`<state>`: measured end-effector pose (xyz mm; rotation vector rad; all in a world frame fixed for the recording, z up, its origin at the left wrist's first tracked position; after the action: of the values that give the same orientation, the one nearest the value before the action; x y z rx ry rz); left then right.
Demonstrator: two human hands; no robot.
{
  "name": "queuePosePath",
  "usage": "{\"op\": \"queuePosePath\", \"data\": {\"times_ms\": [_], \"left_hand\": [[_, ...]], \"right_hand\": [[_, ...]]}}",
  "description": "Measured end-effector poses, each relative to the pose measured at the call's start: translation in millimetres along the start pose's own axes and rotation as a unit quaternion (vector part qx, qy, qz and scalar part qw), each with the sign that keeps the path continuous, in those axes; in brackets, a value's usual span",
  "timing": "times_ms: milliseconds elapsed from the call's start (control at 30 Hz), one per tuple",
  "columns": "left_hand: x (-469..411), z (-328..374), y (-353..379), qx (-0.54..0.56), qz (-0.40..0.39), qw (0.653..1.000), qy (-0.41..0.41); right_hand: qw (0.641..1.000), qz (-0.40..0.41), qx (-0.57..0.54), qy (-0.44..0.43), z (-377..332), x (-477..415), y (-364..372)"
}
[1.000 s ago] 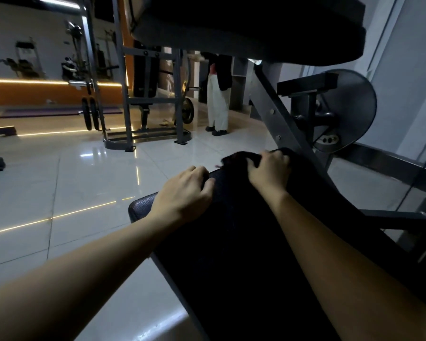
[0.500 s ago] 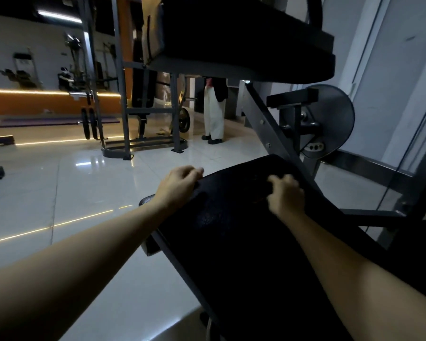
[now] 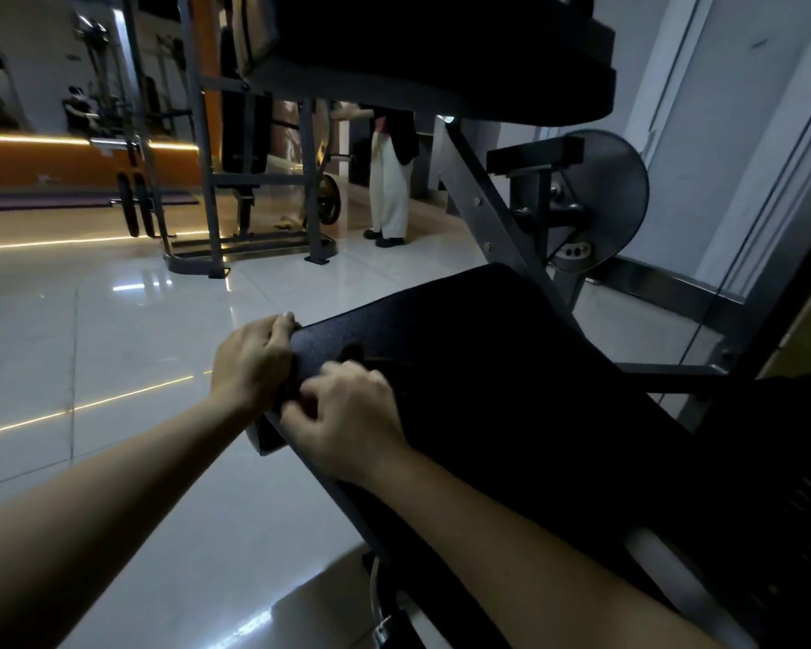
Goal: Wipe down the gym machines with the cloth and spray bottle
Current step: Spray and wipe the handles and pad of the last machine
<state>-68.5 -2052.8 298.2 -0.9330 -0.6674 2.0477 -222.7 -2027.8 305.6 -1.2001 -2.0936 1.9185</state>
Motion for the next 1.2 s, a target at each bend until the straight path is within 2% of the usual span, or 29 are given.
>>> {"op": "queuePosePath", "data": {"times_ms": [33, 67, 100, 167, 233, 267, 333, 400, 500, 600, 733, 867, 933, 1033, 1133, 1200], "left_hand": [[0, 0, 0, -0.003, 0.005, 1.0, 0.0], [2, 0, -1, -0.008, 0.009, 1.0, -0.002], [4, 2, -1, -0.012, 0.012, 1.0, 0.0], [8, 7, -1, -0.023, 0.011, 1.0, 0.004], [11, 9, -2, -0.035, 0.015, 0.999, 0.012], [10, 10, -2, -0.035, 0.017, 0.999, 0.011], [7, 7, -1, -0.035, 0.018, 0.999, 0.001], [7, 9, 0, -0.032, 0.013, 0.999, 0.001], [8, 9, -2, -0.019, 0.011, 1.0, -0.008], [18, -3, -4, 0.055, 0.03, 0.996, -0.063], [51, -18, -2, 0.189, 0.068, 0.969, -0.146], [85, -32, 28, 0.355, 0.083, 0.909, -0.203], [109, -26, 48, 0.421, 0.065, 0.882, -0.199], [143, 5, 69, 0.477, -0.003, 0.863, -0.167], [166, 7, 78, 0.46, -0.045, 0.864, -0.202], [174, -2, 70, 0.432, -0.043, 0.873, -0.221]], "right_hand": [[0.998, -0.016, -0.002, -0.064, -5, 11, 1], [0.996, -0.015, 0.01, -0.086, 9, 15, -4], [0.998, 0.001, 0.023, -0.053, 43, 12, -13], [0.988, 0.059, 0.011, 0.145, 154, 9, -42], [0.927, 0.066, -0.028, 0.368, 264, 34, -65], [0.901, 0.054, -0.031, 0.43, 295, 47, -72], [0.884, 0.031, -0.017, 0.466, 289, 56, -69], [0.91, 0.031, 0.015, 0.413, 222, 47, -55], [0.973, 0.038, 0.057, 0.221, 88, 43, -23], [0.995, 0.016, 0.02, 0.098, 29, 83, -21], [0.996, -0.001, 0.003, 0.086, 50, 171, -40], [0.993, 0.023, 0.003, 0.117, 76, 261, -54], [0.991, 0.032, 0.01, 0.126, 77, 282, -55], [0.993, 0.048, 0.034, 0.1, 60, 262, -49], [0.996, 0.046, 0.057, 0.048, 27, 196, -36], [0.995, 0.043, 0.084, 0.017, 3, 150, -26]]}}
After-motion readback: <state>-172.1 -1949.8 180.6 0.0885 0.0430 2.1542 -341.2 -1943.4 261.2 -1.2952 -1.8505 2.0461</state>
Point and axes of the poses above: each hand's wrist, its own x-axis away from the middle knuckle, its own y-axis out of the palm, z = x × y, the point moved 9 cm from there along -x, towards the middle knuckle, and after that the axes turned 8 degrees about -z, right-handed, at the moved point
